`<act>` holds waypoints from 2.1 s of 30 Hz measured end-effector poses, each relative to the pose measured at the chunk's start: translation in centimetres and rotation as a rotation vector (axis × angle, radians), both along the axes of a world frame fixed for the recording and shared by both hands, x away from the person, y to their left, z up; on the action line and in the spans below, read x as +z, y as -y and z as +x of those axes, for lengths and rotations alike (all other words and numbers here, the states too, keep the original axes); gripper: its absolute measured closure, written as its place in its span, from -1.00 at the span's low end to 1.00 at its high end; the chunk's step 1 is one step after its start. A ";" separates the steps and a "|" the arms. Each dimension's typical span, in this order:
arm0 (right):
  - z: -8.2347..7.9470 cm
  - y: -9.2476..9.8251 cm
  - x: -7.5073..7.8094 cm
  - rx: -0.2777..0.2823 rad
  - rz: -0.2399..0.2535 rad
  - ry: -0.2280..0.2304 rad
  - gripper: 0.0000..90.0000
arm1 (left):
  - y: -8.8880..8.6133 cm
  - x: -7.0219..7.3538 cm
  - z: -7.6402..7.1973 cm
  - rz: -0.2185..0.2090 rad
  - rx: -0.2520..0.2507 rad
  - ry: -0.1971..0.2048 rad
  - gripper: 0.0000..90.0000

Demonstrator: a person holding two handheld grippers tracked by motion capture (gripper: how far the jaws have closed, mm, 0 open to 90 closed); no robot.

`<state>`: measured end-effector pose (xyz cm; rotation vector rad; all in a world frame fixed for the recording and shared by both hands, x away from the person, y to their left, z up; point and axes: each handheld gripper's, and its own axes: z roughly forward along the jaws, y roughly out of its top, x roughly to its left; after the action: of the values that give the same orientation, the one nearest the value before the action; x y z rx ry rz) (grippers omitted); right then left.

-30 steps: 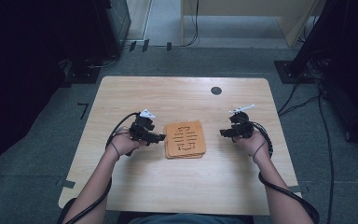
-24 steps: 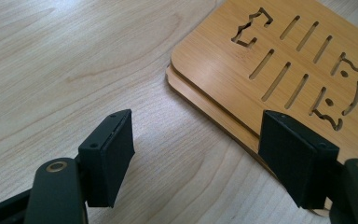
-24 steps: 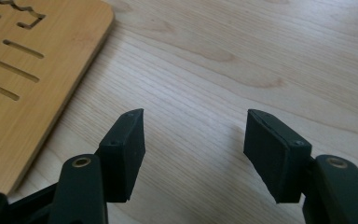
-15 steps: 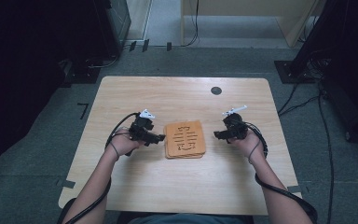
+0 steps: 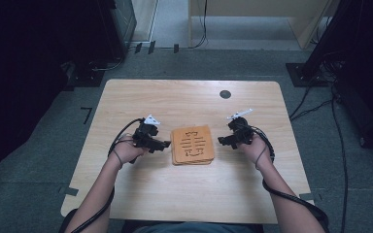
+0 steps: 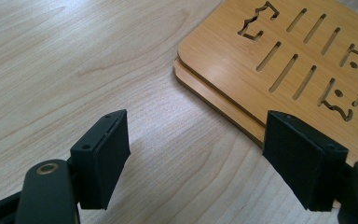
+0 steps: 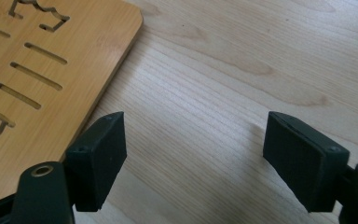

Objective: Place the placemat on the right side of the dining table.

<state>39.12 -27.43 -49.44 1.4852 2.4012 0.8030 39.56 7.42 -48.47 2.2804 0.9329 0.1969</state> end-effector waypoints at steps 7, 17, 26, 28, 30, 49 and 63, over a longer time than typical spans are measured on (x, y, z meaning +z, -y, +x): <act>0.0 -0.6 -0.1 -0.022 0.012 0.007 -0.57 | 0.1 -0.1 -0.1 0.006 -0.007 -0.003 -0.51; -0.2 -1.7 -0.3 -0.018 0.009 0.004 -0.59 | 0.2 -0.1 -0.1 0.006 -0.012 -0.003 -0.51; -0.2 -2.2 -0.6 -0.020 -0.010 0.006 -0.60 | 0.2 0.0 -0.2 0.004 -0.012 -0.001 -0.51; -0.2 -2.3 -0.6 -0.019 -0.009 0.006 -0.60 | 0.3 0.0 -0.2 0.003 -0.012 -0.001 -0.51; -0.2 -2.4 -0.6 -0.016 -0.014 0.009 -0.60 | 0.3 0.0 -0.2 0.002 -0.011 -0.002 -0.51; -0.6 -3.6 -0.6 0.010 -0.039 0.033 -0.61 | 0.2 0.0 -0.2 0.004 -0.016 -0.017 -0.51; -1.0 -4.4 -0.3 0.017 -0.053 0.050 -0.62 | 0.3 0.3 -0.3 -0.005 -0.023 -0.023 -0.51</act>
<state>38.12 -23.06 -49.72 1.4104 2.3831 0.7638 39.23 7.08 -48.19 2.2926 0.9174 0.1588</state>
